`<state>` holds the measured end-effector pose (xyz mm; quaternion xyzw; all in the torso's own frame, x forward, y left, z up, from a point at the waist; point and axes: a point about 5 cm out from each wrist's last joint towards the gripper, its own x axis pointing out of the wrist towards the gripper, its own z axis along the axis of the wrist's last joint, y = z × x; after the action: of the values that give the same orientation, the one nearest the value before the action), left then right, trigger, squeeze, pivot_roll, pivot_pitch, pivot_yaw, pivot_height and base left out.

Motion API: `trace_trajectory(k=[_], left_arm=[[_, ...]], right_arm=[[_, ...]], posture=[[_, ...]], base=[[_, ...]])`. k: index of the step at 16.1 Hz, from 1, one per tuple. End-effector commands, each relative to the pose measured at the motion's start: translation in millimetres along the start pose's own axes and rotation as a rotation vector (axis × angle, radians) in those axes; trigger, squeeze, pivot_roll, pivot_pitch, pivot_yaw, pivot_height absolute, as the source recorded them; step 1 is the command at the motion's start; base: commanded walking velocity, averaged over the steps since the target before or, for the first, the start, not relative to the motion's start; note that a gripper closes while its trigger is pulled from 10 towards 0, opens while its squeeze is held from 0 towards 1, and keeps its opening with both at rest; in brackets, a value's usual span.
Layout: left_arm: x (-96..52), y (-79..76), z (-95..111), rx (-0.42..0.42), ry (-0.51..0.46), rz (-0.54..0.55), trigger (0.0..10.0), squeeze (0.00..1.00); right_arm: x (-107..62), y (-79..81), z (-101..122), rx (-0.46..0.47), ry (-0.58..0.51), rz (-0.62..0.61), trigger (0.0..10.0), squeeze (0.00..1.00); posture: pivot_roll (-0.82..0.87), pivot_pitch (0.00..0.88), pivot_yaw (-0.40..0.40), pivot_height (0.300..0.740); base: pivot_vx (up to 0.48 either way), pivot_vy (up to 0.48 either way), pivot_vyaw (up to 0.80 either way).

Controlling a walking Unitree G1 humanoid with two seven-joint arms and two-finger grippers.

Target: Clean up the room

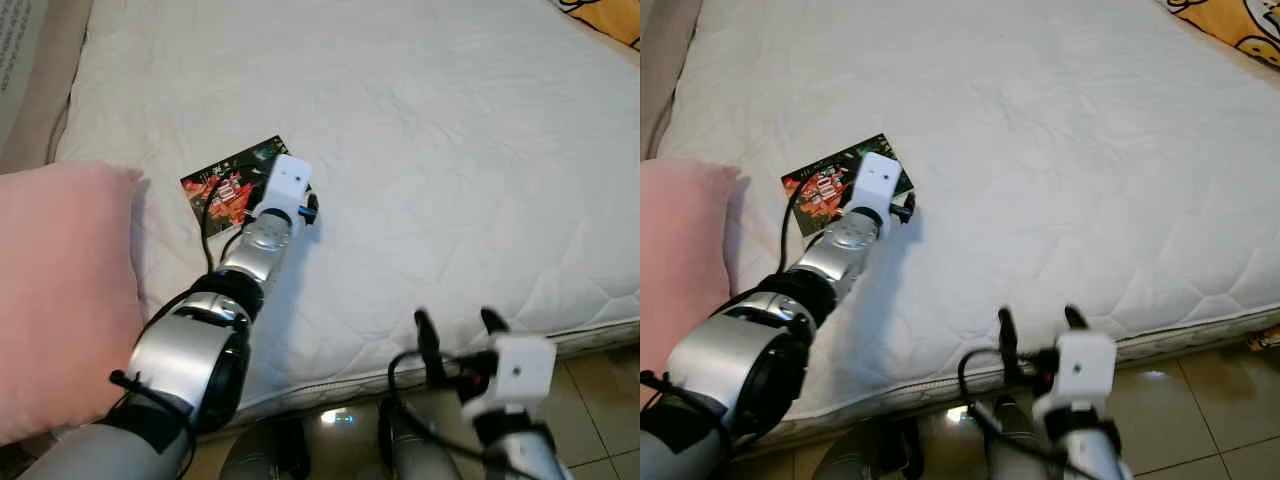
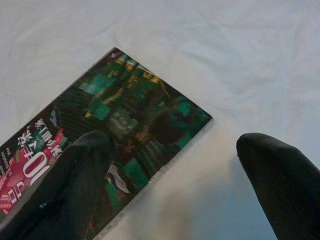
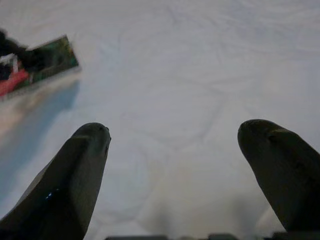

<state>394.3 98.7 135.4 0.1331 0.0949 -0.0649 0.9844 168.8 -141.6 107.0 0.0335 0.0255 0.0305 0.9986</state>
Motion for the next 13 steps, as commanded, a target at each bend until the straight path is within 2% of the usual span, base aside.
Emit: trace_trajectory(k=[1, 2, 3, 4, 5, 6, 7, 9, 11, 12, 13], left_arm=[[-1.4, 7.9, -6.6, -0.018, 0.001, 0.009, 10.0, 0.00], [-3.9, 12.7, -20.0, 0.038, 0.046, 0.010, 10.0, 0.00], [-4.6, 13.0, -23.9, 0.039, 0.066, 0.011, 10.0, 0.00], [-5.7, 13.6, -30.9, 0.017, 0.115, 0.032, 10.0, 0.00], [-6.1, 13.4, -34.3, -0.039, 0.155, 0.056, 10.0, 0.00], [-4.9, 12.2, -29.3, -0.130, 0.136, 0.052, 10.0, 0.00], [-3.1, 14.2, -17.2, -0.218, 0.048, 0.029, 10.0, 0.00], [-5.7, 21.8, -8.1, -0.219, -0.090, 0.023, 10.0, 0.00], [-9.5, 26.0, -9.1, -0.247, -0.134, 0.041, 10.0, 0.00], [-23.0, 35.8, -22.8, -0.300, -0.163, 0.057, 10.0, 0.00], [-27.0, 37.4, -27.5, -0.331, -0.167, 0.060, 10.0, 0.00]], right_arm=[[-1.1, -4.2, -7.8, 0.024, 0.045, -0.021, 10.0, 0.00], [7.3, -1.7, -6.0, 0.015, 0.034, 0.014, 10.0, 0.00], [9.4, -1.4, -6.4, 0.013, 0.034, 0.023, 10.0, 0.00], [11.7, 0.3, -7.7, 0.017, 0.038, 0.033, 10.0, 0.00], [13.1, 3.6, -7.3, 0.019, 0.036, 0.048, 10.0, 0.00], [16.3, 2.5, -7.2, 0.022, 0.034, 0.048, 10.0, 0.00], [25.2, -2.1, -5.1, 0.028, 0.013, 0.032, 10.0, 0.00], [39.4, -8.9, 0.8, 0.029, -0.030, -0.003, 10.0, 0.00], [51.4, -14.3, 1.8, 0.028, -0.044, -0.018, 10.0, 0.00], [62.8, -13.1, 4.0, 0.031, -0.064, -0.016, 10.0, 0.00], [69.8, -14.6, 4.5, 0.033, -0.068, -0.014, 10.0, 0.00]], posture=[[-0.38, 0.231, 0.114, 0.736], [-0.35, 0.226, 0.101, 0.736], [-0.35, 0.222, 0.094, 0.736], [-0.34, 0.218, 0.089, 0.736], [-0.34, 0.209, 0.087, 0.736], [-0.34, 0.197, 0.089, 0.736], [-0.33, 0.166, 0.096, 0.736], [-0.30, 0.127, 0.102, 0.736], [-0.26, 0.101, 0.101, 0.736], [-0.22, 0.079, 0.095, 0.736], [-0.19, 0.067, 0.084, 0.736]], base=[[0.000, 0.000, 0.00], [0.000, 0.000, 0.00], [0.000, 0.000, 0.00], [0.000, 0.000, 0.00], [0.000, 0.000, 0.00], [0.000, 0.000, 0.00], [0.000, 0.000, 0.00], [0.000, 0.000, 0.00], [0.000, 0.000, 0.00], [0.000, 0.000, 0.00], [0.000, 0.000, 0.00]])
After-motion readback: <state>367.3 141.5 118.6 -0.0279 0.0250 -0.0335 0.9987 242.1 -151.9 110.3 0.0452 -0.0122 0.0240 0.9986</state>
